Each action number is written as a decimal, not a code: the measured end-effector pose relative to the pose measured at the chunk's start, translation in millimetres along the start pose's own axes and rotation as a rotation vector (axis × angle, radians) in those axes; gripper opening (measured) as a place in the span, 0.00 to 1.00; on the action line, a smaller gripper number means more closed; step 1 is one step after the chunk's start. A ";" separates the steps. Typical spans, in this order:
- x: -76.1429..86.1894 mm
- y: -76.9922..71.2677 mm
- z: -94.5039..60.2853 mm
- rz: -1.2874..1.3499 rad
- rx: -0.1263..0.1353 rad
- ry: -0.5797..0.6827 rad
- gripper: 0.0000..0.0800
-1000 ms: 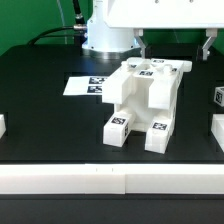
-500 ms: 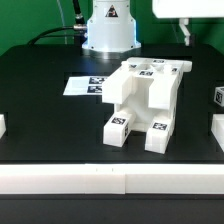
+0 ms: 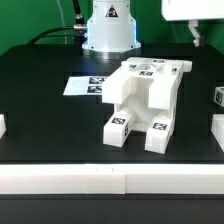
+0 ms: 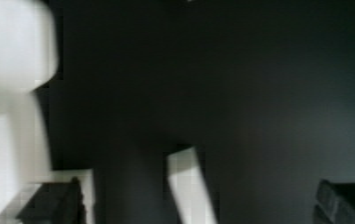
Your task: Assemble chair
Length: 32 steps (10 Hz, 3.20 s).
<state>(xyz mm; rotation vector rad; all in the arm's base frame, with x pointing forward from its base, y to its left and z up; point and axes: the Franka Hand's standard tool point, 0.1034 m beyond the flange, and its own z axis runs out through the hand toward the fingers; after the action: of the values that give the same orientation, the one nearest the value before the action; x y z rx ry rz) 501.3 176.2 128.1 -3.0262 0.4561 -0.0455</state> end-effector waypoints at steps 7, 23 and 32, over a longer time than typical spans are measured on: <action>-20.7 -18.3 12.8 -0.100 0.014 0.017 0.81; -61.3 -6.1 98.4 -0.181 -0.056 -0.008 0.81; -17.5 41.7 2.5 -0.211 0.004 -0.009 0.81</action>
Offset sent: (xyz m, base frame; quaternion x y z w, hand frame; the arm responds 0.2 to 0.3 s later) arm 0.0000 0.0000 0.0000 0.0000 0.0000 0.0000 1.0000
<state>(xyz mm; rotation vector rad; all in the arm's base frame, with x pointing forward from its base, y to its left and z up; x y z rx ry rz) 472.5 141.9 121.8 -3.0554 0.1346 -0.0462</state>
